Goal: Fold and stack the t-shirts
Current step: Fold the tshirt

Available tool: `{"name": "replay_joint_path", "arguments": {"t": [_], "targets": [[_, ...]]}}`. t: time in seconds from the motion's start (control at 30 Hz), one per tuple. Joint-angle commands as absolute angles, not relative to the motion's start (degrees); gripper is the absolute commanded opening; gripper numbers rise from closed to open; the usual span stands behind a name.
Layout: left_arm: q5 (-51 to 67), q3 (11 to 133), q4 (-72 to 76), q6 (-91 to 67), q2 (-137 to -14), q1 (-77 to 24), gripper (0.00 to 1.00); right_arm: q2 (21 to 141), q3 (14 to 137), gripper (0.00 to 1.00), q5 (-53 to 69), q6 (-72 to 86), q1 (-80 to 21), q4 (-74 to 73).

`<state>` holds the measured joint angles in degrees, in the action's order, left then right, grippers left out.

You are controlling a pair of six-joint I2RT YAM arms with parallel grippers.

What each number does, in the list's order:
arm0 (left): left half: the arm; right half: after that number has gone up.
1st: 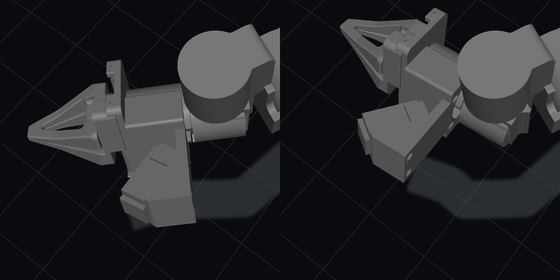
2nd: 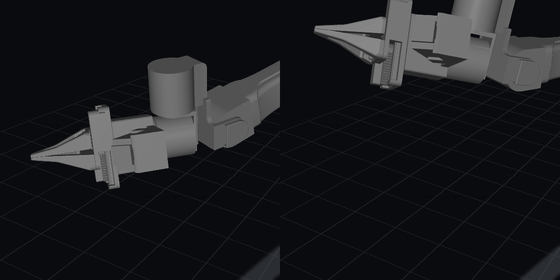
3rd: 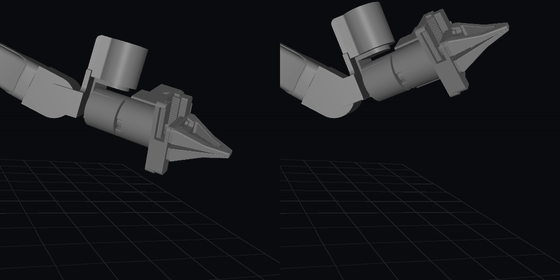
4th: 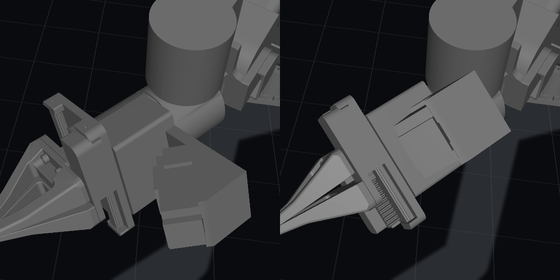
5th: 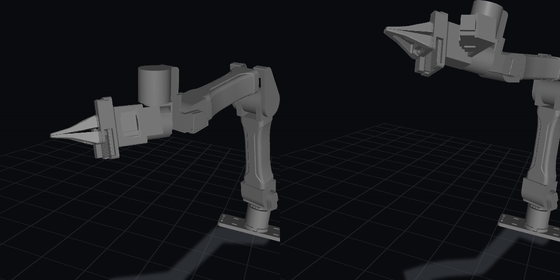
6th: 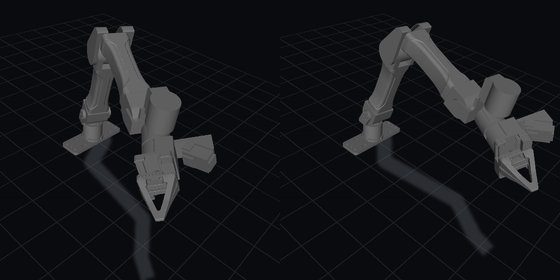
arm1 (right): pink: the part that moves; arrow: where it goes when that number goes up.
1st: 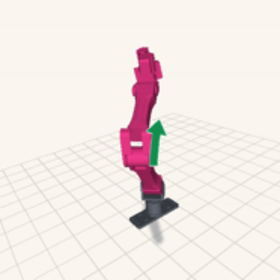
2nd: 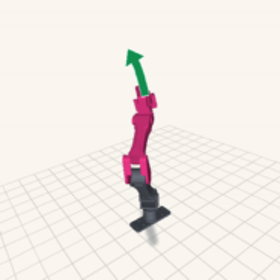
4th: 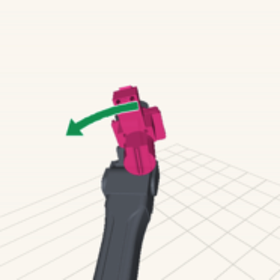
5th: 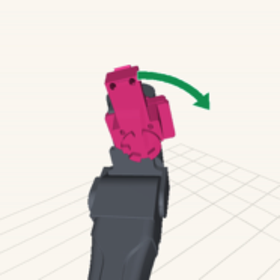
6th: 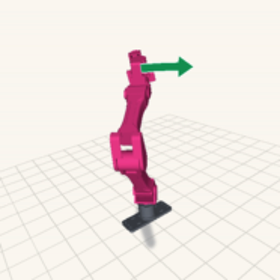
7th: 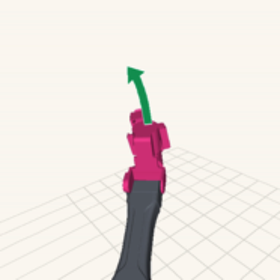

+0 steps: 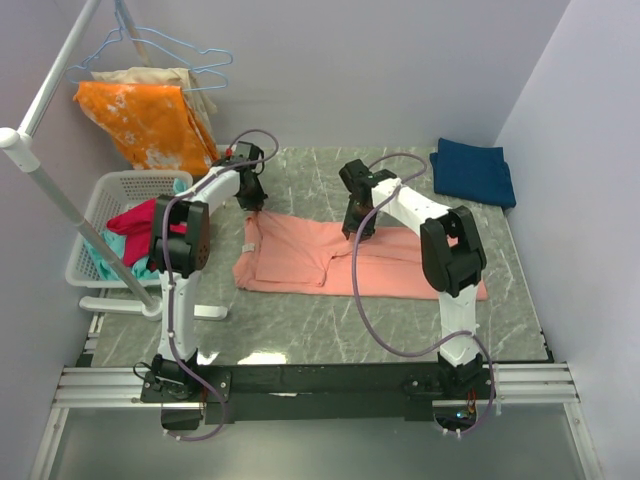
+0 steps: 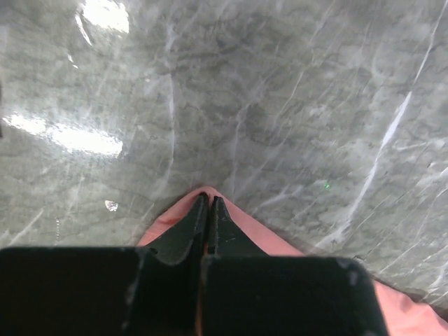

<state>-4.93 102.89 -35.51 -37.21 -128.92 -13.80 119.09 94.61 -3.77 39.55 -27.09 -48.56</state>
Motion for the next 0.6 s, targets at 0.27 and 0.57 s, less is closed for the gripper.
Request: {"name": "replay_joint_path", "arguments": {"t": [0.27,0.57], "targets": [[-7.30,98.61,-28.04,-40.52,-123.31,-11.25,0.01,123.74,98.96,0.36,-5.45,40.87,-24.00,-50.89],[-6.33,103.09,-27.95,-40.96,-126.64,-10.99,0.01,129.02,102.92,0.32,-5.10,40.61,-20.22,-55.45]]}}
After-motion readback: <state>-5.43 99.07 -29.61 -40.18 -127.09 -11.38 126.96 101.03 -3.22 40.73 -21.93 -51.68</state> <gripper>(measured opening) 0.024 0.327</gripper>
